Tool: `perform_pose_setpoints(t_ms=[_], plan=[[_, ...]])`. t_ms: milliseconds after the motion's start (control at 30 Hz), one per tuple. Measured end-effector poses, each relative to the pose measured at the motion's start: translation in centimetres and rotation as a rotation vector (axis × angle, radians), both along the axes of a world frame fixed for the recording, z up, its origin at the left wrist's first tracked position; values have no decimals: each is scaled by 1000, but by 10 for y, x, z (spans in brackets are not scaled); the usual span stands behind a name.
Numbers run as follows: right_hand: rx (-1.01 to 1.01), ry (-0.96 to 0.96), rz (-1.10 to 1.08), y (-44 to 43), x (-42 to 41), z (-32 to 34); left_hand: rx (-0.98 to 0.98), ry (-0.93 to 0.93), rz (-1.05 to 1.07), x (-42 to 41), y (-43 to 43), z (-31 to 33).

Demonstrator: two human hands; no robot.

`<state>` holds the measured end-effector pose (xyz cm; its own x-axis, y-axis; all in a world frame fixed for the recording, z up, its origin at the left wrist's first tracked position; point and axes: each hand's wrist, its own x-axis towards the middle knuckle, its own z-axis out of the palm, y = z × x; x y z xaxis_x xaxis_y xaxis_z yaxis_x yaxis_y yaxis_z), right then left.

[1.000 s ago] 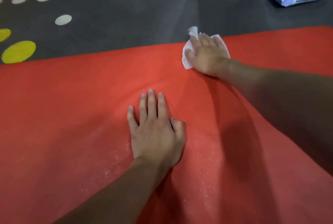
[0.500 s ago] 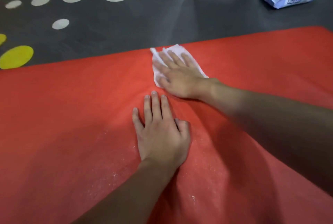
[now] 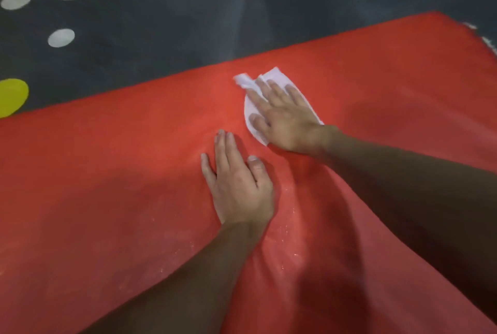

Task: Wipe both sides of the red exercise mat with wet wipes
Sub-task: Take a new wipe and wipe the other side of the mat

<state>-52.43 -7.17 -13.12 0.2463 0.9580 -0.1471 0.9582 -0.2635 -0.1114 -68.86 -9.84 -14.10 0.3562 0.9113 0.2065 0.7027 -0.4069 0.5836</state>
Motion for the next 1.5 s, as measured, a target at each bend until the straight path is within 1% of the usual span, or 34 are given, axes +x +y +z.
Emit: perform_pose_setpoints(t_ms=[33, 67, 100, 200, 233, 300, 333, 367, 400, 467, 500, 533, 567, 600, 667, 700, 733, 800, 833, 900, 967, 1000, 1033, 1067, 1133, 1167, 1200, 1267, 1300, 1333, 1367, 1433, 1467, 1500], plan=[[-16, -5, -94, 6, -1, 0, 6, 5, 0, 0, 0, 0], [-29, -6, -127, 9, -9, 0, 10, 16, 0, 0, 0, -1], [-31, -1, -100, 9, -19, -1, 9, 29, -3, 0, 0, -1], [14, 10, 218, -8, -17, -7, 34, 60, -4, 4, 0, -2], [53, 5, 249, -6, -2, -7, 48, 72, 3, 4, -1, -2], [56, -17, 42, 0, 27, -1, 37, 74, -14, 4, 0, -3], [24, -6, -81, 2, 30, -2, 36, 70, -21, 3, 1, -3], [-2, 2, -138, 1, 20, -3, 43, 60, -24, 3, 1, -4], [-12, 7, -110, -2, 3, -3, 51, 48, -16, 4, 2, -4], [23, 13, 125, -23, -29, -8, 56, 30, -6, 3, 1, -5], [54, -7, 224, -32, -30, -10, 59, 21, -4, 2, 1, -5], [77, -22, 256, -35, -19, -8, 54, 13, -7, 4, 1, -5], [93, -29, 208, -30, -5, -7, 48, 7, -5, 5, 1, -5], [74, -26, 109, -25, 6, -4, 41, 9, 2, 4, 1, -5], [-11, -15, -77, -24, 1, 0, 17, 11, 19, 4, 1, -3], [-23, -14, -67, -28, -13, 0, -7, 23, 20, 4, 1, 0], [-17, -18, 11, -37, -31, 0, -49, 48, 3, 3, 1, 4], [27, -29, 225, -60, -47, -6, -147, 144, -108, -4, 8, 13], [52, -15, 251, -64, -39, -5, -183, 222, -191, -10, 13, 19], [71, -15, 85, -56, -11, -3, -258, 400, -374, -23, 22, 34], [-5, -18, -85, -48, -7, 2, -326, 609, -506, -35, 22, 46], [-20, -14, -110, -50, -21, 2, -341, 707, -559, -37, 21, 50], [-6, -15, -71, -55, -43, 1, -350, 779, -595, -40, 19, 52], [31, -27, 29, -66, -62, -2, -351, 816, -616, -40, 19, 53], [66, -35, 212, -90, -71, -6, -340, 835, -625, -39, 19, 49], [66, -38, 218, -94, -56, -4, -324, 834, -619, -38, 19, 48], [66, -41, 142, -90, -37, -2, -309, 831, -612, -38, 20, 47], [6, -45, -99, -84, -14, 3, -299, 826, -620, -38, 20, 45], [-22, -52, -166, -83, -19, 3, -298, 830, -618, -38, 19, 44], [-6, -68, -163, -84, -34, 0, -296, 833, -618, -37, 19, 44], [39, -76, -80, -90, -56, -3, -296, 834, -617, -37, 19, 44], [81, -17, 138, -111, -83, -6, -299, 822, -624, -38, 20, 44], [63, 13, 200, -117, -79, -5, -302, 817, -624, -39, 21, 44], [55, 17, 204, -117, -66, -3, -300, 818, -624, -39, 20, 44]])
